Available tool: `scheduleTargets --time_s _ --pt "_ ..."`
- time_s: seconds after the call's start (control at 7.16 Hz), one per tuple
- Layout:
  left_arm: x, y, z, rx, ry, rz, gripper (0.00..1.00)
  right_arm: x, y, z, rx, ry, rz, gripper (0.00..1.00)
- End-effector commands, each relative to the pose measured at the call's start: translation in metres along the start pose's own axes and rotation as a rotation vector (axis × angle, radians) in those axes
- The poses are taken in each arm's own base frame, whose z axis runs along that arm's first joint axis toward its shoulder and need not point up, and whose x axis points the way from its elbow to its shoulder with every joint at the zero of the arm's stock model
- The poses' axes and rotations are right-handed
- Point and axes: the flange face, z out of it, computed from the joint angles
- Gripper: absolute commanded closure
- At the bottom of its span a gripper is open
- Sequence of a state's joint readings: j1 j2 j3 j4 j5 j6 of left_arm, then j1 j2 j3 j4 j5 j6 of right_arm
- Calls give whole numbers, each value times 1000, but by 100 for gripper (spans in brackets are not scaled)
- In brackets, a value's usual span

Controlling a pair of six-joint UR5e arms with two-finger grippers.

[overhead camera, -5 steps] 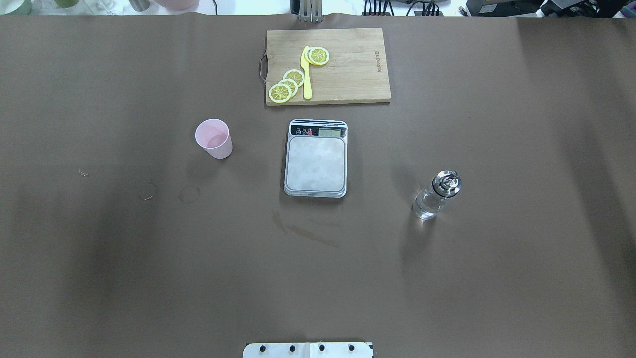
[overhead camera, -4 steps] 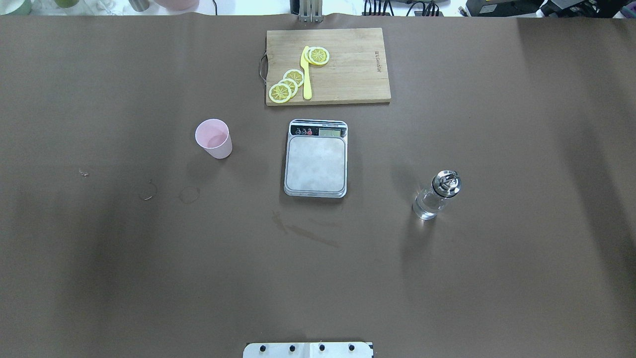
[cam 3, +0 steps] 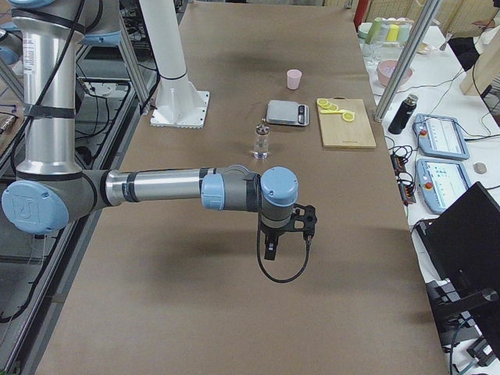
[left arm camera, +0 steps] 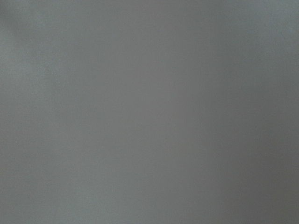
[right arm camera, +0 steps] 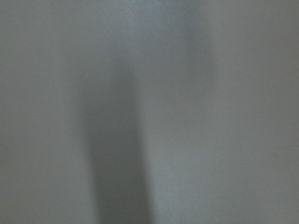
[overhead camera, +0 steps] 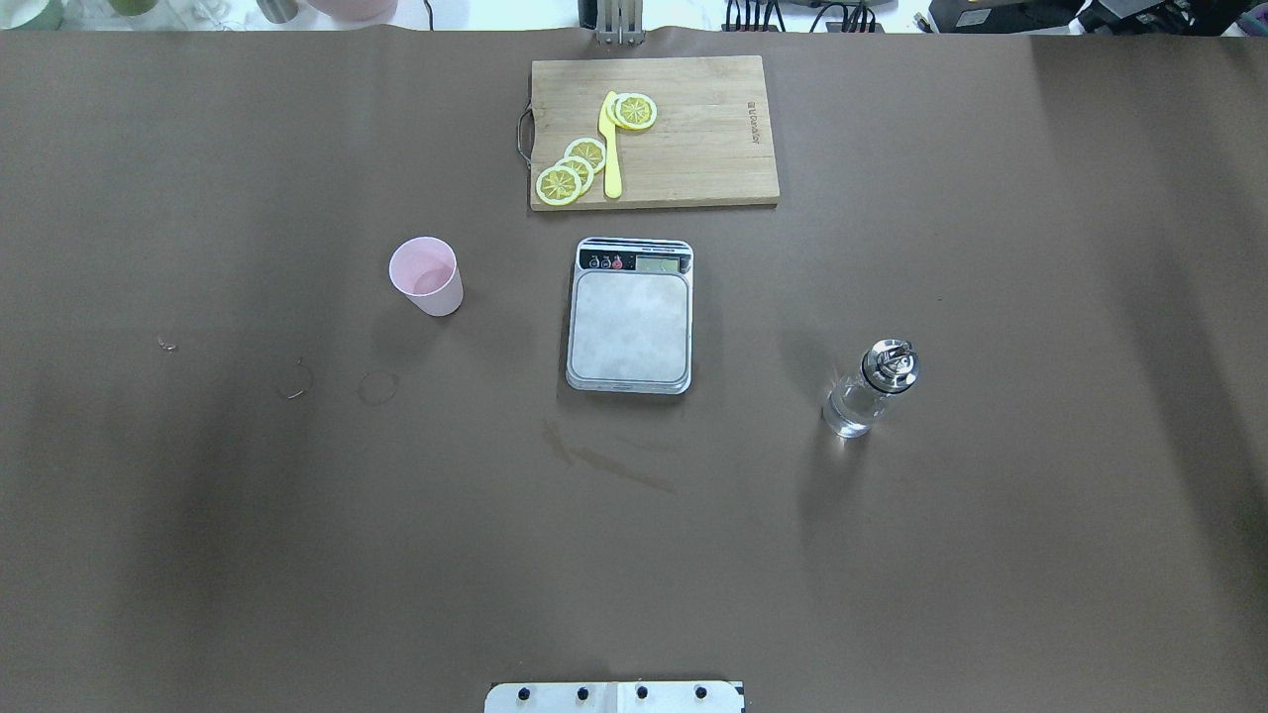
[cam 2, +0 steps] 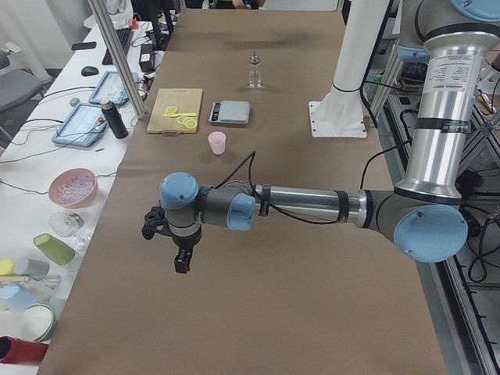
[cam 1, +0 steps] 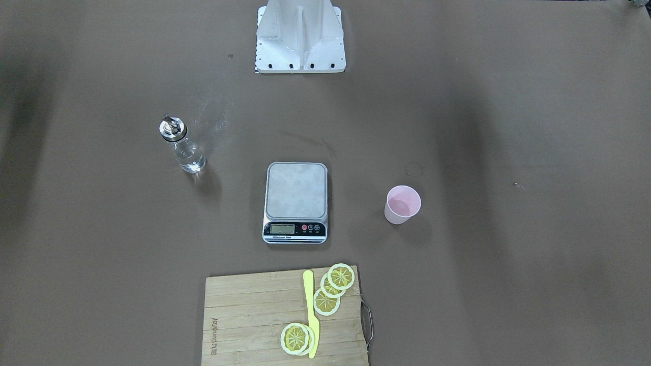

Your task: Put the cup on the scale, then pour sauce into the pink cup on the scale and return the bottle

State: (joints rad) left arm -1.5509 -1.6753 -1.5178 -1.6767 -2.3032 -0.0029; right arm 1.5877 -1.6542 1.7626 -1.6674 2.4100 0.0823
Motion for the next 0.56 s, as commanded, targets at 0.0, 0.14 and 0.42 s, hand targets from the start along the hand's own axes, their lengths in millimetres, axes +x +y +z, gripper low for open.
scheduleTargets --time_s 0.0,0.14,0.42 --pt "0 0 1 -3 4 -7 1 -2 0 -2 5 1 0 0" --pt "3 -1 -3 6 2 5 1 -4 -1 -3 7 3 0 0" --pt "1 -1 -1 1 4 -5 1 -3 -1 -3 5 4 1 0"
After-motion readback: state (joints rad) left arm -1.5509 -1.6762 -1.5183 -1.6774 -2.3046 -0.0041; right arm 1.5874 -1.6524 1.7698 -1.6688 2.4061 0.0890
